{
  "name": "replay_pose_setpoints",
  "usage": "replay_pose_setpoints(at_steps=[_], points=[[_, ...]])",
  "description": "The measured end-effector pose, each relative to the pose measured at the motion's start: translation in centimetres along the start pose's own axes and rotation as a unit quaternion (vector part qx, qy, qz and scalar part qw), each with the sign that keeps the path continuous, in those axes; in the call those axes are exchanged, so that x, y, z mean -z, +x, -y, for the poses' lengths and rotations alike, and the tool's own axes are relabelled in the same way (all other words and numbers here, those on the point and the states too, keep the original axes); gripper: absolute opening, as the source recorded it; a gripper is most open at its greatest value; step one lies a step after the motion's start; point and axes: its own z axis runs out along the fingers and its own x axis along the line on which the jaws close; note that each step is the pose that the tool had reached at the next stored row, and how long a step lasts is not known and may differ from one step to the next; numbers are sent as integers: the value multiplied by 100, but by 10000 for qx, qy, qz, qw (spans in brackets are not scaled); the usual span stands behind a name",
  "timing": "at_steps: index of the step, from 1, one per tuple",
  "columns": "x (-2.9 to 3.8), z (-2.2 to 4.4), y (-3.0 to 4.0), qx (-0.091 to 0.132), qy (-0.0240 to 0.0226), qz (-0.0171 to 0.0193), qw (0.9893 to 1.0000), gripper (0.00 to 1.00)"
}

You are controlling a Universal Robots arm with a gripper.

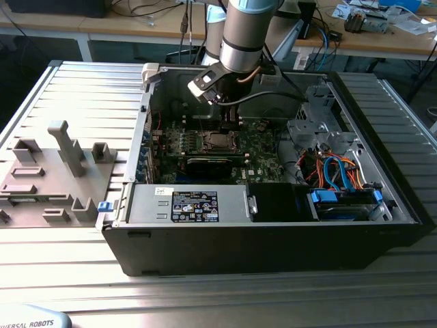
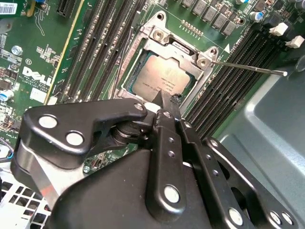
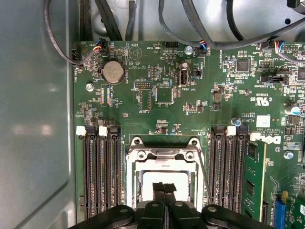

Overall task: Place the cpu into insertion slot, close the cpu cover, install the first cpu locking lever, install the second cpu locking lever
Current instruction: 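Close the cpu cover, then install the first cpu locking lever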

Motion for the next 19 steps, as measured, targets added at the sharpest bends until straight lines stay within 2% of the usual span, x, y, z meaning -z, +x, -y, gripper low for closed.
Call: replay_pose_setpoints(at_steps=[10,19], points=[[0,0,0,91,0,7,10000,11],[0,0,0,352,3,25,9994,11]])
